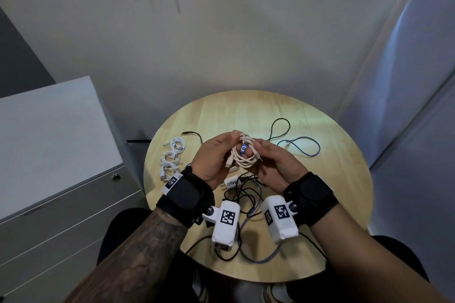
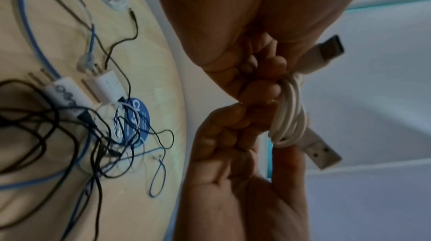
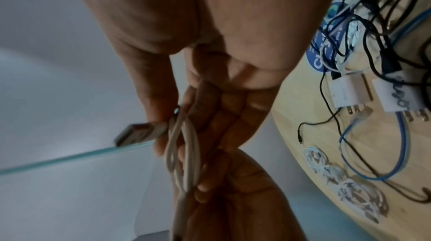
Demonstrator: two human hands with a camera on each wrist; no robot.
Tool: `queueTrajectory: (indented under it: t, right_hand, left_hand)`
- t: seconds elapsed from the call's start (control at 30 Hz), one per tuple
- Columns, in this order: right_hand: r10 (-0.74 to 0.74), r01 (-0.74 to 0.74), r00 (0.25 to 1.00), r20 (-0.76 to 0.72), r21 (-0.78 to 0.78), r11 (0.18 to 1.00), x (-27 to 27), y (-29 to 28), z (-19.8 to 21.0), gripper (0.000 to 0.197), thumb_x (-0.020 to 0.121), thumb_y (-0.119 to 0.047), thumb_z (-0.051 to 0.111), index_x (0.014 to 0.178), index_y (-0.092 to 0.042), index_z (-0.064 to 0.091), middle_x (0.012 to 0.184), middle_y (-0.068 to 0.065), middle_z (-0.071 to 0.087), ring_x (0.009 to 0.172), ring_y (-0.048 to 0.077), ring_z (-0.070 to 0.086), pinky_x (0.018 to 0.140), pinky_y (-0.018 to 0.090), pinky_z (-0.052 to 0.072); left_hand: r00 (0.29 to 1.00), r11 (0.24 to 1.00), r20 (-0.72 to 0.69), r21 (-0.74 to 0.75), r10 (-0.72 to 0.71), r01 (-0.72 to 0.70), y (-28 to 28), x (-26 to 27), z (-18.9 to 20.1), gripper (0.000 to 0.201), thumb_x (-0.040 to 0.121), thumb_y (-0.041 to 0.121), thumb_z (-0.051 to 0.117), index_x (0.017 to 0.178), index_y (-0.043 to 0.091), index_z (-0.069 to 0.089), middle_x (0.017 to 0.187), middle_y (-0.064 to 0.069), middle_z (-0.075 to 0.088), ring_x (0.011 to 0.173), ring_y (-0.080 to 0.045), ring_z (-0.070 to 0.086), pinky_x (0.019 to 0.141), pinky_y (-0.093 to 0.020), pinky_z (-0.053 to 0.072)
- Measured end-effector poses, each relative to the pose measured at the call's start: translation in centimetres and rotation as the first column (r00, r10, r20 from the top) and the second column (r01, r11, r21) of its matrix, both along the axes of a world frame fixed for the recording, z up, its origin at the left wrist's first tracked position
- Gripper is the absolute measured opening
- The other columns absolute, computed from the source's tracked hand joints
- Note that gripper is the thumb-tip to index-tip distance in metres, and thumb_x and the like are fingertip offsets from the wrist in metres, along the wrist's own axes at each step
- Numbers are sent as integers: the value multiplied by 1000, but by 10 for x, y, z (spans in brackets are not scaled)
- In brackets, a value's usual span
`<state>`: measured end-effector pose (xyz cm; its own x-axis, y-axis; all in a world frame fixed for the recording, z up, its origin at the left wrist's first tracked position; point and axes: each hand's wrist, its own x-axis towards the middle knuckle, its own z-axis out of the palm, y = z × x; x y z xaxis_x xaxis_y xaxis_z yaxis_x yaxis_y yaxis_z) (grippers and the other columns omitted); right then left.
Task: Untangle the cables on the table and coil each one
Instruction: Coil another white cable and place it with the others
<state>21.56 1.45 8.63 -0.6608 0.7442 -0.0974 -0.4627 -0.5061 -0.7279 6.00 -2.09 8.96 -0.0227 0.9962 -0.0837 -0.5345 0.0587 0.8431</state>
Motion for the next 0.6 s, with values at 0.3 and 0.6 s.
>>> queueTrajectory:
  t: [0.3,0.6]
  right_hand:
    - [154,-155,987,-49,-22,988,3,8,-8,45,78,-19,79,113,1,58,99,12,68,82,16,66,84,30,53]
    - [-221,53,849,481,339,939,-5,20,-15,13,93,-13,63,105,-14,68,94,1,71,83,13,67,68,25,54]
  left_hand:
    - [980,985,111,-32,-162,167,-3,-5,1,27,90,27,54,86,8,73,65,-4,66,58,-14,65,60,-24,54]
    - [862,997,-505,-41,29,-58,7,-37,-20,19,90,8,67,104,-4,67,79,-13,63,61,-16,56,54,-31,55]
